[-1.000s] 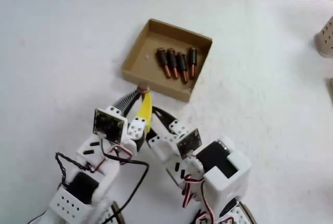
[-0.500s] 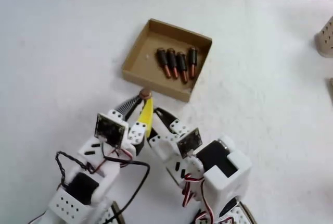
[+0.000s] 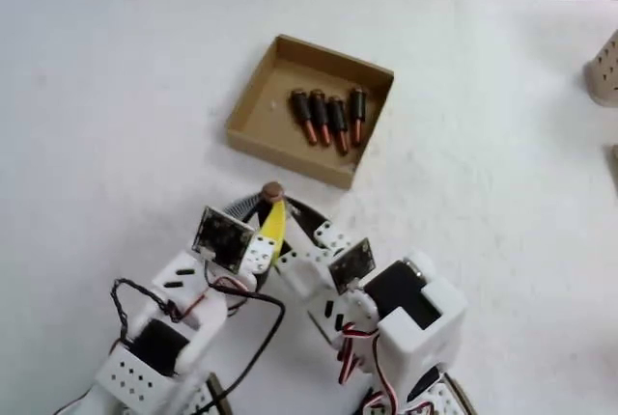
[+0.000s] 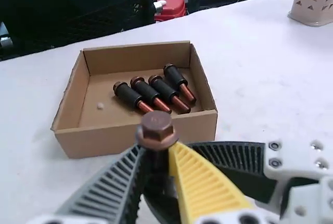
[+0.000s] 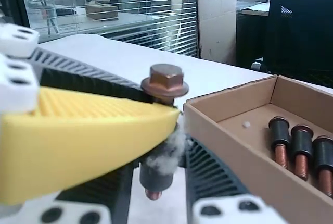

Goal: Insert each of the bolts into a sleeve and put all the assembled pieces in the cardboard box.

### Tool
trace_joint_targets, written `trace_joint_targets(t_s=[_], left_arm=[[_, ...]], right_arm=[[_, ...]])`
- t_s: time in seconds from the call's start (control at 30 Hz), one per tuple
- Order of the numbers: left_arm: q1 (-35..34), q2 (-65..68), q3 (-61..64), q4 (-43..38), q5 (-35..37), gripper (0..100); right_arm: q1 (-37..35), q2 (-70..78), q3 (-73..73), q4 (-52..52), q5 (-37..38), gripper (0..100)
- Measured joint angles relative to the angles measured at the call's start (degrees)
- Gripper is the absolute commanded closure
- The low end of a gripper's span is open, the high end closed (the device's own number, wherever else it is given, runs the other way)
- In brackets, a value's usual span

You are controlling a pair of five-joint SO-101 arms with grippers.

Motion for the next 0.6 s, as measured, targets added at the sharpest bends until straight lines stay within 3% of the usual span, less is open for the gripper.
trace_joint_targets(t_s=[0.13,0.4,0.6], left_arm=[[-0.1,0.0,0.0,0.7,-0.3,94],[-0.3,-0.4,0.0,0.7,-0.3,54],[-2.3,-1.3,-0.3,1.3,-0.3,49]], right_arm=[[0.0,0.0,0.0,0.0,0.0,98.2],[0.3,0.0,0.0,0.0,0.0,98.2],[0.5,0.1,0.0,0.1,0.1,98.2]])
